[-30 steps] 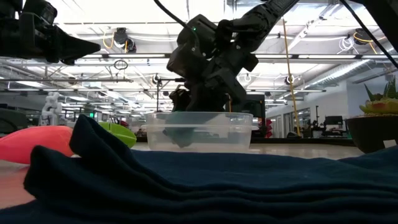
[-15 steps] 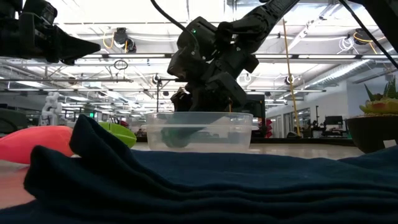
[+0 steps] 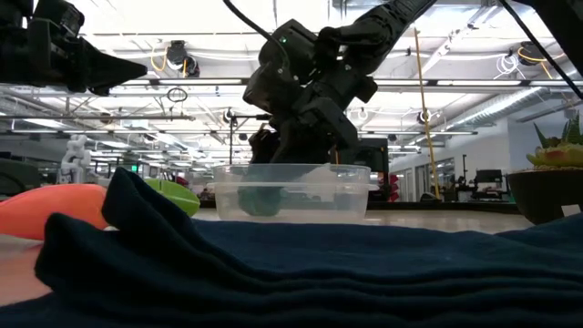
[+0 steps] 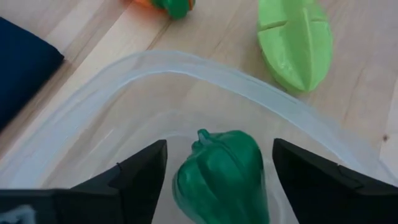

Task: Pick and placing Produce into tupperware
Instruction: Put the green starfruit into the bin

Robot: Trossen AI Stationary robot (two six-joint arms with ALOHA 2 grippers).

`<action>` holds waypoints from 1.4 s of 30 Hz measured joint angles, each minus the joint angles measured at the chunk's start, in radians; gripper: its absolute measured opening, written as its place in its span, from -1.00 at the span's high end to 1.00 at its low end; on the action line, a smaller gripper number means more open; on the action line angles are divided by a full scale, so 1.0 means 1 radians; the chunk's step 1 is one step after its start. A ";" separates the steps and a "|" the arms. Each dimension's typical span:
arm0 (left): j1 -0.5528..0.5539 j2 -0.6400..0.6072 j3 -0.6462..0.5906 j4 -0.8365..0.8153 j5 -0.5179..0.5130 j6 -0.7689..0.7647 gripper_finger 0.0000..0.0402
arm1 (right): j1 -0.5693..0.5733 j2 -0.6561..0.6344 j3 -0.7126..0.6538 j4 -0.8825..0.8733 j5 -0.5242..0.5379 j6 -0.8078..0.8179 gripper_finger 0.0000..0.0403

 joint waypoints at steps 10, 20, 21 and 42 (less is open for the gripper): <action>0.000 0.000 0.000 -0.006 0.001 -0.012 0.87 | 0.009 -0.129 0.009 -0.040 0.098 -0.049 -0.40; 0.000 0.000 0.000 -0.006 0.000 -0.014 0.87 | -0.029 -0.189 0.009 -0.048 0.083 -0.039 0.37; 0.000 0.000 0.000 -0.006 0.000 -0.014 0.87 | -0.036 -0.188 0.009 -0.054 0.058 -0.029 0.48; 0.000 0.000 0.000 -0.009 -0.004 0.006 0.87 | -0.186 -0.575 0.008 -0.051 -0.042 0.167 1.00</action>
